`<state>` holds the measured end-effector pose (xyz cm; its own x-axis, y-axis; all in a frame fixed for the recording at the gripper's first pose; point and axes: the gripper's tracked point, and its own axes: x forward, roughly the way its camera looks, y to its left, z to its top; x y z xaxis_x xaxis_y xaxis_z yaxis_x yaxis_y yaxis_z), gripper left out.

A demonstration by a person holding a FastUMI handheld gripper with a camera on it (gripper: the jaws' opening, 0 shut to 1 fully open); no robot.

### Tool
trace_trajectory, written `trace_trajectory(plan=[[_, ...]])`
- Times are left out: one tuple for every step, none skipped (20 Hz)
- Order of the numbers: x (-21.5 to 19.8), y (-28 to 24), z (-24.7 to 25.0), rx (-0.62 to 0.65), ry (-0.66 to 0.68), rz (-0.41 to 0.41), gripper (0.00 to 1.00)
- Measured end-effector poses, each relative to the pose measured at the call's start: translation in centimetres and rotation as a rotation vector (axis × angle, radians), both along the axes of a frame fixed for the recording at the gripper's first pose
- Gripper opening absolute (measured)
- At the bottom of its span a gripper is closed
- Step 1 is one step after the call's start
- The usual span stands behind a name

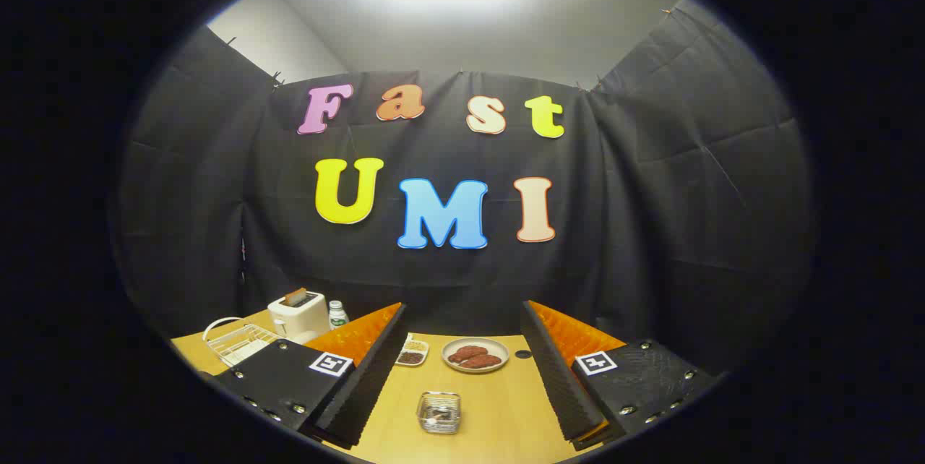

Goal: Take the plate from the dish rack, then take the spoon from the basket and place it into the plate.

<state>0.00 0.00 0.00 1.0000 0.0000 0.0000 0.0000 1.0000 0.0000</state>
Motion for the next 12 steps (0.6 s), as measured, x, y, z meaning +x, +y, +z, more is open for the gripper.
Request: trace_trajectory(plan=[[-0.1,1.9,0.1,-0.001,0.011,0.014,0.97],[-0.2,3.9,0.0,-0.006,0.024,0.025,0.96],[0.1,6.0,-0.1,-0.011,0.033,0.043,0.97],[0.5,8.1,-0.4,-0.014,0.046,0.059,0.97],[0.9,10.0,-1.0,-0.018,0.062,0.066,0.97],[1.4,11.7,-1.6,-0.02,0.079,0.072,0.97],[2.0,13.5,-2.2,-0.019,0.092,0.076,0.95],[2.6,14.9,-2.6,-0.023,0.105,0.074,0.94],[3.2,16.1,-3.3,-0.03,0.117,0.066,0.94],[3.9,17.1,-3.8,-0.038,0.131,0.053,0.94],[4.5,18.0,-4.3,-0.046,0.14,0.036,0.94],[5.2,18.9,-4.7,-0.043,0.147,0.031,0.83]])
